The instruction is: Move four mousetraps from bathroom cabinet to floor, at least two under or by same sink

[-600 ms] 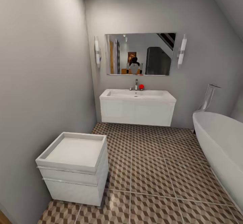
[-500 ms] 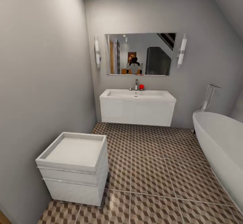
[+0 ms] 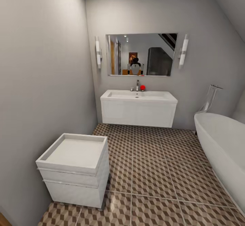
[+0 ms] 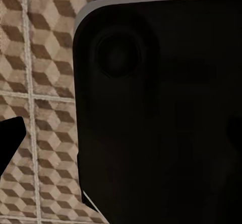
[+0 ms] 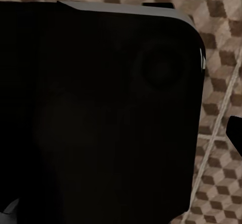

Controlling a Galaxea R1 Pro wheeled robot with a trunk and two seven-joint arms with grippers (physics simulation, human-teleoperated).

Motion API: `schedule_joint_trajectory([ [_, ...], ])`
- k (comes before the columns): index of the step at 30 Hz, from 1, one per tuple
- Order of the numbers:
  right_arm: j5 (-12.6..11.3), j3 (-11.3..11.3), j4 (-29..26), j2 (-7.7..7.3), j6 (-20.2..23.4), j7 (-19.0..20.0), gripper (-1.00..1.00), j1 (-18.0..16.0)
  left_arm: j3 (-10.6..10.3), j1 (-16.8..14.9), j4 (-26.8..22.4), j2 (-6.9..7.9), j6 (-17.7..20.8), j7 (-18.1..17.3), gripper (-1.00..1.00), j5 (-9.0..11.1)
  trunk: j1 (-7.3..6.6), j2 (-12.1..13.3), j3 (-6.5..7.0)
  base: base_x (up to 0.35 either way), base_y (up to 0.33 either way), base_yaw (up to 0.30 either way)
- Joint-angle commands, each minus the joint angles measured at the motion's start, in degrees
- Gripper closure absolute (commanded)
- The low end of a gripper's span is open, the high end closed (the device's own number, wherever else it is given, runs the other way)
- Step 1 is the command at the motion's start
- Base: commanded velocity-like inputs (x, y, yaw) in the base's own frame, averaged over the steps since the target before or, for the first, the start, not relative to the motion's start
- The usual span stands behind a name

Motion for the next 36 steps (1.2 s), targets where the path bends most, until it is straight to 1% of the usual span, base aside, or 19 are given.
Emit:
schedule_joint_trajectory([
  [1,0.0,0.0,0.02,0.01,-0.53,0.01,-1.0,-0.03,0.04,0.01,-0.07,0.0,-0.45,0.01,-1.0,-0.02,0.0,-0.03,-0.05,0.0,0.0,0.0],
  [3,-0.01,-0.03,0.01,0.01,-1.17,0.01,-1.0,-0.03,0.08,0.01,-0.12,0.05,-1.09,0.01,-1.0,-0.02,0.0,-0.03,-0.05,0.0,0.0,0.0],
  [6,-0.01,-0.02,-0.01,0.01,-2.13,0.01,-1.0,-0.03,0.18,0.01,-0.5,0.56,-2.05,0.01,-1.0,-0.03,0.0,-0.03,-0.05,0.0,0.0,0.0],
  [11,-0.02,-0.02,-0.09,-0.02,-3.74,0.01,-1.0,-0.03,0.27,0.01,-2.12,1.99,-3.66,0.08,-1.0,0.18,0.0,-0.03,-0.05,0.0,0.0,0.0],
  [15,-0.02,-0.04,-0.2,-0.06,-5.02,0.01,-1.0,-0.03,0.35,0.01,-3.41,2.25,-4.94,0.09,-1.0,0.21,0.0,-0.03,-0.05,0.0,0.0,0.0],
  [20,-0.08,-0.16,-1.82,-0.08,-6.62,-0.3,-1.0,-0.03,0.42,0.01,-5.02,2.74,-6.55,0.1,-1.0,0.24,0.0,-0.03,-0.05,0.0,0.0,0.0],
  [25,-0.1,-0.25,-3.44,-0.44,-8.23,-0.46,-1.0,-0.03,0.44,0.01,-6.64,2.71,-6.44,0.13,-1.0,0.24,0.0,-0.03,-0.05,0.0,0.0,0.0],
  [26,-0.06,-0.26,-13.37,-0.56,-18.61,-0.47,-1.0,-0.03,0.44,0.01,-24.38,2.7,-6.37,0.14,-1.0,0.22,0.0,-0.03,-0.05,0.0,0.0,0.0],
  [27,-0.04,-0.26,-13.98,-0.69,-18.68,-0.48,-1.0,-0.03,0.45,0.01,-25.55,2.68,-6.32,0.15,-1.0,0.2,0.0,-0.03,-0.05,0.0,0.0,0.0],
  [28,0.02,-0.28,-15.93,-1.39,-19.01,-0.51,-1.0,-0.03,0.43,0.01,-29.78,2.66,-6.18,0.17,-1.0,0.16,0.0,-0.03,-0.05,0.0,0.0,0.0],
  [31,0.1,-0.28,-18.6,-1.69,-19.14,-0.51,-1.0,-0.03,0.41,0.01,-31.44,2.65,-6.13,0.18,-1.0,0.11,0.0,-0.03,-0.05,0.0,0.0,0.0],
  [34,0.13,-0.27,-20.53,-1.8,-19.13,-0.52,-1.0,-0.03,0.37,0.01,-32.17,2.6,-6.28,0.15,-1.0,0.02,0.0,-0.03,-0.05,0.0,0.0,0.0],
  [36,0.15,-0.23,-21.51,-1.98,-19.17,-0.52,-1.0,-0.03,0.28,0.01,-33.57,2.52,-6.28,0.17,-1.0,-0.01,0.0,-0.03,-0.05,0.0,0.0,0.0],
])
